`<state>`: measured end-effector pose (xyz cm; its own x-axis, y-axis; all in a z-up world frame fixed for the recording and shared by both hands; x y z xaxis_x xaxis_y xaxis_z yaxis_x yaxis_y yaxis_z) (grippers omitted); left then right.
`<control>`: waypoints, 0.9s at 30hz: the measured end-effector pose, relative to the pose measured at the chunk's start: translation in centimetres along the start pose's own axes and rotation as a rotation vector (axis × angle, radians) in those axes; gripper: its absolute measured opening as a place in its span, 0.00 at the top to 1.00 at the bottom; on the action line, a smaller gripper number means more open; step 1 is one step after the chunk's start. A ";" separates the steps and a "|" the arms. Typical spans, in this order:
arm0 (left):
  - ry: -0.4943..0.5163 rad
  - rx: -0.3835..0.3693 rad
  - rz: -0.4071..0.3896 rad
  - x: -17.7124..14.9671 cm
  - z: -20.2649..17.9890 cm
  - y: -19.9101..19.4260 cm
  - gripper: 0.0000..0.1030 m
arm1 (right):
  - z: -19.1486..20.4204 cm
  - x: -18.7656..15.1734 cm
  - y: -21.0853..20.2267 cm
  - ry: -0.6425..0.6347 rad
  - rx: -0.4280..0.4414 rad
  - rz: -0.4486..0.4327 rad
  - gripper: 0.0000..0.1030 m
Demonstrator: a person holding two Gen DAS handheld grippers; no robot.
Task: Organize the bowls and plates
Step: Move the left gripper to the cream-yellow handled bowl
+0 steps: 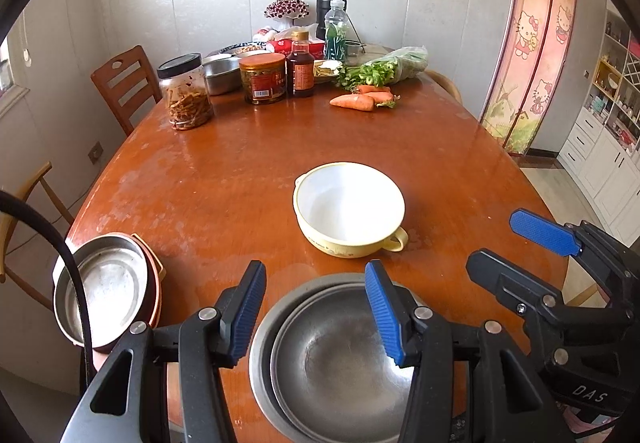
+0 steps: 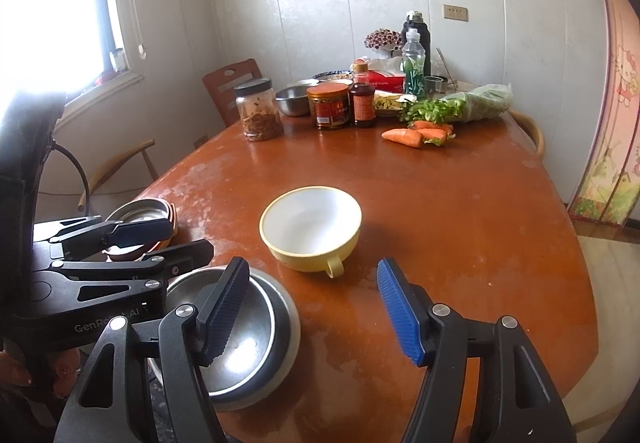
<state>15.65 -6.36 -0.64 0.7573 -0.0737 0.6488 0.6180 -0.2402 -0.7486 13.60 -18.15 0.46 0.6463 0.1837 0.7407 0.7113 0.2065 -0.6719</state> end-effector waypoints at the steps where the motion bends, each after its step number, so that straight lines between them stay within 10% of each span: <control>1: -0.002 0.000 0.002 0.1 0.1 0.2 0.50 | 0.0 0.0 0.1 0.002 -0.001 0.001 0.33; 27: -0.114 -0.087 0.115 2.4 4.8 7.4 0.50 | -2.9 1.2 9.9 0.081 0.000 0.103 0.34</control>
<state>23.06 -3.70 -5.30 0.8438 0.0032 0.5367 0.5094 -0.3194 -0.7990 22.25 -18.64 -5.34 0.7363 0.1257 0.6649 0.6399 0.1904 -0.7445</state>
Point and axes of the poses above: each gripper's, at about its wrist camera, not at the fingertips, and y roughly the way its jaws point, z to its left, x to its top, the point moved 7 cm from there along y, roughly the way its jaws point, and after that the axes turned 8 degrees about -x, right-handed, at the moved point
